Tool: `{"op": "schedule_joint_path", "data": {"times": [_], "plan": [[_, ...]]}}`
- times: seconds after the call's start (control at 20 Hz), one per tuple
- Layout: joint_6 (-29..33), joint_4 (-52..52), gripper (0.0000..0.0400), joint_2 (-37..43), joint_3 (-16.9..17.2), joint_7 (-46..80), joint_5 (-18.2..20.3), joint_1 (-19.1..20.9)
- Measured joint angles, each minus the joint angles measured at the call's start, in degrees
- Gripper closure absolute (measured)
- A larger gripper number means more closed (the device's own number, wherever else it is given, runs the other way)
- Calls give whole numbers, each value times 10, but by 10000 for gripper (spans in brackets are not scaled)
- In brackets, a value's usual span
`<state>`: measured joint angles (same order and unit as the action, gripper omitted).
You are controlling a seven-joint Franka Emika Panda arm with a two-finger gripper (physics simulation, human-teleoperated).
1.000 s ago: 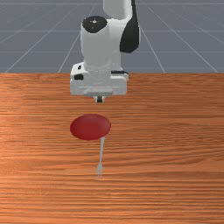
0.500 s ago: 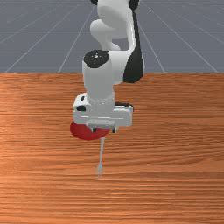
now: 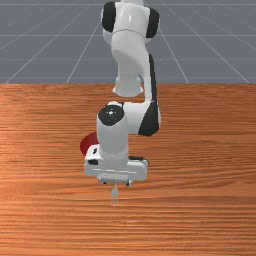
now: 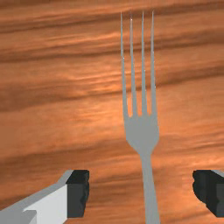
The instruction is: Put the fork on the plate
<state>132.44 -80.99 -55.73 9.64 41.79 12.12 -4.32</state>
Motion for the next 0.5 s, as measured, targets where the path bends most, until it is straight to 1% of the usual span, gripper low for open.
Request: {"op": "schedule_joint_path", "data": {"times": [0.05, 0.15, 0.25, 0.4, 0.45, 0.5], "plan": [[-1, 2, 39, -1, -1, 3, -1, 1], [1, 5, 64, -3, -2, 4, -2, 3], [1, 6, 126, -3, -2, 4, -3, 7], [6, 2, 146, -1, -3, 3, -4, 10], [8, 0, 224, 0, -3, 4, -4, 9], [10, -6, 292, 4, -3, 6, -4, 6]]}}
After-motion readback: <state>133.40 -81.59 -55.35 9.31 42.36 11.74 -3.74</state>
